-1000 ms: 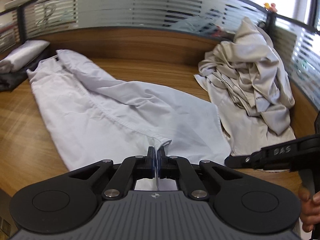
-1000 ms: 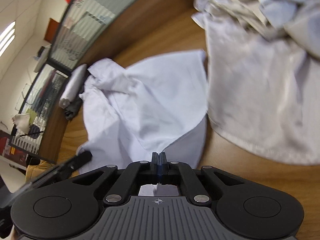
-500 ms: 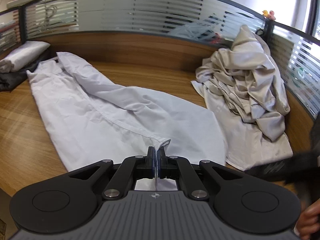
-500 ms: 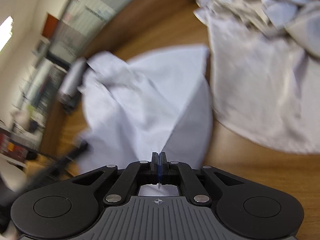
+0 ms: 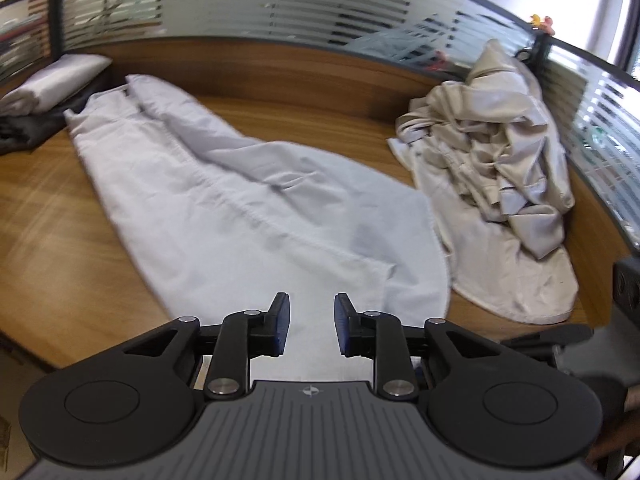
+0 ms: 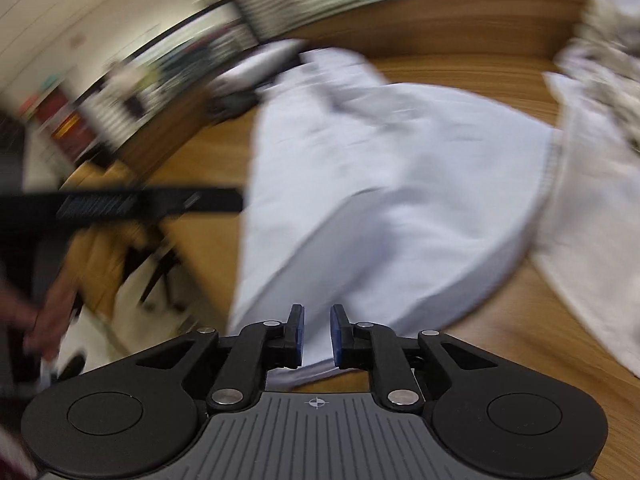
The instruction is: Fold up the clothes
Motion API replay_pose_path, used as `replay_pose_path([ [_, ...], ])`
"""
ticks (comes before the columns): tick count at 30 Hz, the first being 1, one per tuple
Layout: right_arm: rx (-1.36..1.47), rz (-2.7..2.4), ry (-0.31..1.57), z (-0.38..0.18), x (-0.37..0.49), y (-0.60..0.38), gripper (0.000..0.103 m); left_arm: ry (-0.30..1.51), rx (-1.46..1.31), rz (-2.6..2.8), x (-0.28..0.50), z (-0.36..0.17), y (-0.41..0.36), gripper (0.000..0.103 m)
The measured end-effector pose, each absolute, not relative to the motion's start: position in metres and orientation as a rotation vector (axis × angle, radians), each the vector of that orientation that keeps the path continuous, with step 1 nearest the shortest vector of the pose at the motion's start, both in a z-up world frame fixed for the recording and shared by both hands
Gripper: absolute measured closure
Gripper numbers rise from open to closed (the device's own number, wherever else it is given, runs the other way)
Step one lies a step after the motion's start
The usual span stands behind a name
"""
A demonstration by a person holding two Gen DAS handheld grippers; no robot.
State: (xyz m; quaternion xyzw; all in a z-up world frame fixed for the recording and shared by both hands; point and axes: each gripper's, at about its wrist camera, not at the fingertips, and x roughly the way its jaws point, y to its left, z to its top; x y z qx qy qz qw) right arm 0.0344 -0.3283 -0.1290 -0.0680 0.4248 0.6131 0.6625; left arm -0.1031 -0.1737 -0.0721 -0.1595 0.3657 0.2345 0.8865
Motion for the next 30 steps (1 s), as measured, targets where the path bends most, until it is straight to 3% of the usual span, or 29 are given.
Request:
replay_pose_path([
  [3,-0.217,1.460,0.953,-0.136,0.014,-0.320,0.085,0.771,-0.353,0.520,-0.109,-0.072,-0.160,0.064],
  [10,-0.267,1.485,0.925,-0.150,-0.011,-0.312,0.075,0.788,-0.379,0.570,-0.110,-0.069,-0.135,0.060],
  [13,-0.272,1.459,0.898,-0.154,-0.014,-0.307,0.080,0.793,-0.375,0.571,-0.107,-0.069,-0.130,0.060],
  [14,-0.275,1.449,0.889,-0.156,-0.015,-0.306,0.095,0.793,-0.371,0.567,-0.105,-0.068,-0.129,0.060],
  [15,-0.279,1.436,0.900,-0.156,-0.015,-0.304,0.100,0.794,-0.367,0.563,-0.104,-0.068,-0.129,0.060],
  [19,-0.102,1.438,0.991,-0.142,-0.004,-0.314,0.100,0.796,-0.350,0.546,-0.098,-0.067,-0.127,0.060],
  [21,-0.037,1.432,1.059,-0.143,0.001,-0.316,0.100,0.797,-0.341,0.538,-0.095,-0.067,-0.126,0.055],
  [27,-0.080,1.402,1.180,-0.166,-0.001,-0.317,0.097,0.818,-0.317,0.480,-0.077,-0.077,-0.126,0.055],
  [30,-0.108,1.394,1.147,-0.156,0.000,-0.330,0.092,0.829,-0.302,0.429,-0.063,-0.087,-0.128,0.055],
])
